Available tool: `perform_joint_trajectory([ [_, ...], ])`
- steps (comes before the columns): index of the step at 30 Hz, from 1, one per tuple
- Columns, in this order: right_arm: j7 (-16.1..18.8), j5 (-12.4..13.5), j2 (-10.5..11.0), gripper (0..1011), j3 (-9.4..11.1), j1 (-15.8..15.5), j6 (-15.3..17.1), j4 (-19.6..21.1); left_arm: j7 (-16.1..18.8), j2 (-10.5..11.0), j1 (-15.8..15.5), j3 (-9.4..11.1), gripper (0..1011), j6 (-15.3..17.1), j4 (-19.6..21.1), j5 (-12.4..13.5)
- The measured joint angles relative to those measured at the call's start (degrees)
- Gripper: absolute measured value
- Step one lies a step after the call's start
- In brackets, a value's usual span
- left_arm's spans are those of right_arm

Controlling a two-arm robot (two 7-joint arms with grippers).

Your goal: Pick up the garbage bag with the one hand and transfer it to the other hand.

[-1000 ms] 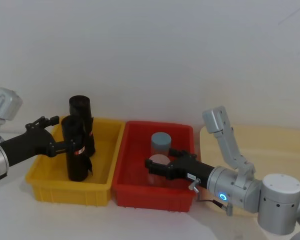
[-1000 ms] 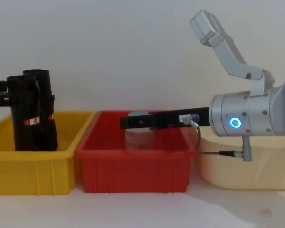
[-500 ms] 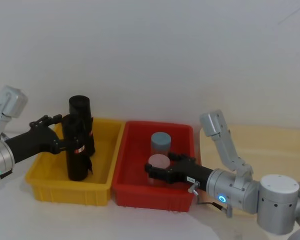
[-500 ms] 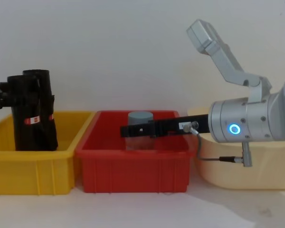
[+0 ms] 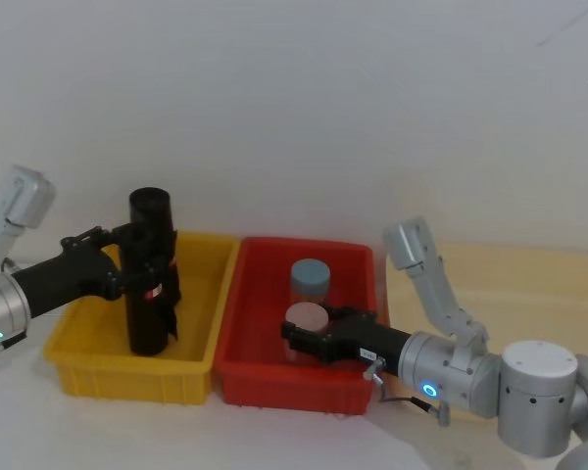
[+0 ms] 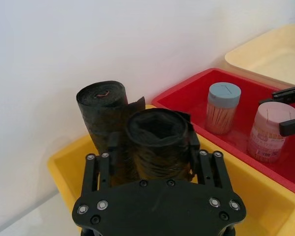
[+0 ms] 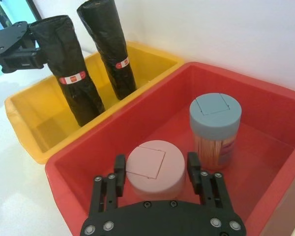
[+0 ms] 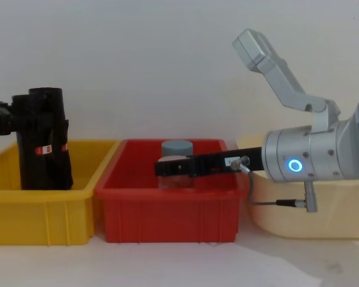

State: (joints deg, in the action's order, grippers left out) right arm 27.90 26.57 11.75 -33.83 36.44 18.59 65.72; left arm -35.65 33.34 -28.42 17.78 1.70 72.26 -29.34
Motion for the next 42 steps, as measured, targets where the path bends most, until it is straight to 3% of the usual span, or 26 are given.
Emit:
perform_joint_trajectory([
  [4, 0.06, 0.00, 0.02, 672, -0.09, 0.07, -0.05, -0.12, -0.09, -0.08, -0.21, 0.15, 698, 0.00, -0.17, -0.08],
  [12, 0.14, 0.00, 0.04, 668, -0.22, 0.16, -0.12, -0.30, -0.19, -0.17, -0.42, 0.29, 519, 0.01, -0.34, -0.13],
  [42, 0.24, -0.01, 0.05, 668, -0.35, 0.25, -0.14, -0.49, -0.30, -0.26, -0.65, 0.46, 353, 0.01, -0.53, -0.22],
])
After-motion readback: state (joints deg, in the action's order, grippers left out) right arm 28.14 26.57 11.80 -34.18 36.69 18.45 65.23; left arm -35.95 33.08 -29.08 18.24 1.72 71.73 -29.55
